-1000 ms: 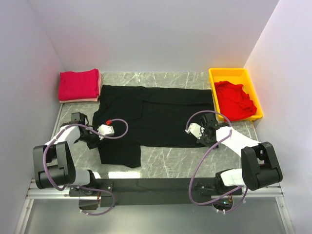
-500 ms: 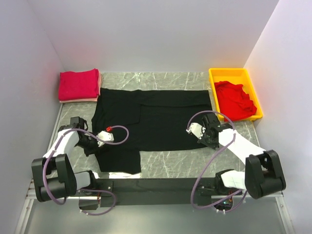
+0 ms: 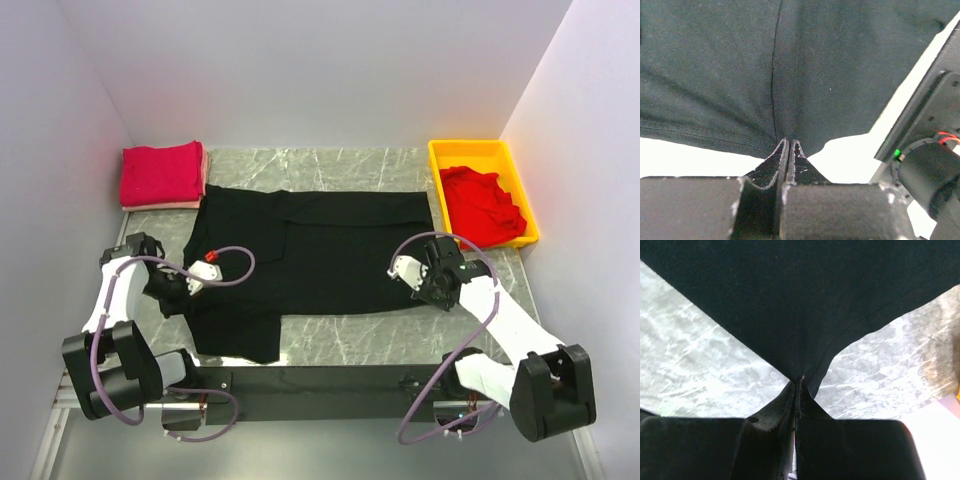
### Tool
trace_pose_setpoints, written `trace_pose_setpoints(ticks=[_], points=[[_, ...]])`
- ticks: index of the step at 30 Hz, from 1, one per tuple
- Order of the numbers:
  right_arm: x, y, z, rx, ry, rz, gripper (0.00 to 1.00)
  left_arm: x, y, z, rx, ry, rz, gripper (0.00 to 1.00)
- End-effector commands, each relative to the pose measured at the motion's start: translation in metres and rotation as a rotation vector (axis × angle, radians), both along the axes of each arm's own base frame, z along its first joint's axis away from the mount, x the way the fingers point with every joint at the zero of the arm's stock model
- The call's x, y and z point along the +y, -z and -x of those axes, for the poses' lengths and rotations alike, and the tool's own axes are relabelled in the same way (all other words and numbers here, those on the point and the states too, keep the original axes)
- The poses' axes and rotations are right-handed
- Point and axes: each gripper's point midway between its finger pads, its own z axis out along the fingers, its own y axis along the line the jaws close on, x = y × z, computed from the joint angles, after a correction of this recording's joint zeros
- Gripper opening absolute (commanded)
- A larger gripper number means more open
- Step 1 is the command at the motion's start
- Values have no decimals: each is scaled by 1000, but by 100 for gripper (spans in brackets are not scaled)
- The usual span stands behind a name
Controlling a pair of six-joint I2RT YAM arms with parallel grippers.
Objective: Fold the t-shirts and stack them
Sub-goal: Fold the tshirt
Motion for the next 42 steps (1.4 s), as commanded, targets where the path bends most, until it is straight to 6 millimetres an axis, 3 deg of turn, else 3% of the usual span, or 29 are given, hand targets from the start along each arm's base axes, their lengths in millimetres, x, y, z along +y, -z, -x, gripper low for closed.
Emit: trace_pose_setpoints(ticks=[1,4,7,14,16,21,25,30,36,42], points=[[-3,-15,6,2,-21,-1,0,-5,-19,13,17,33,32,1],[-3,-22,4,-17,-24,-3,0,-7,-28,12,10,27,56,1],[-6,-28,-9,-42,-5,-9,0,-6,-37,-4,15,-37,91,1],[-13,-43,-53,-42,32,-7,0,7,-71,-72,-57,-127,165,1],[-7,-51,-69,-58,26,-33,0,8,-69,-89,-40,-171,194,1],[-3,-48,-101,-39,43,-39,0,13,-79,-138,-69,-269,244,1],[-2,-46,-130,-33,61,-37,0,11,-78,-170,-65,-335,249,1],[-6,-40,-152,-32,73,-18,0,3,-70,-195,-66,-353,237,1],[-9,-33,-180,-41,88,13,0,-3,-50,-211,-25,-390,222,1],[-15,-18,-193,-30,94,49,0,3,-31,-227,-21,-440,199,1]])
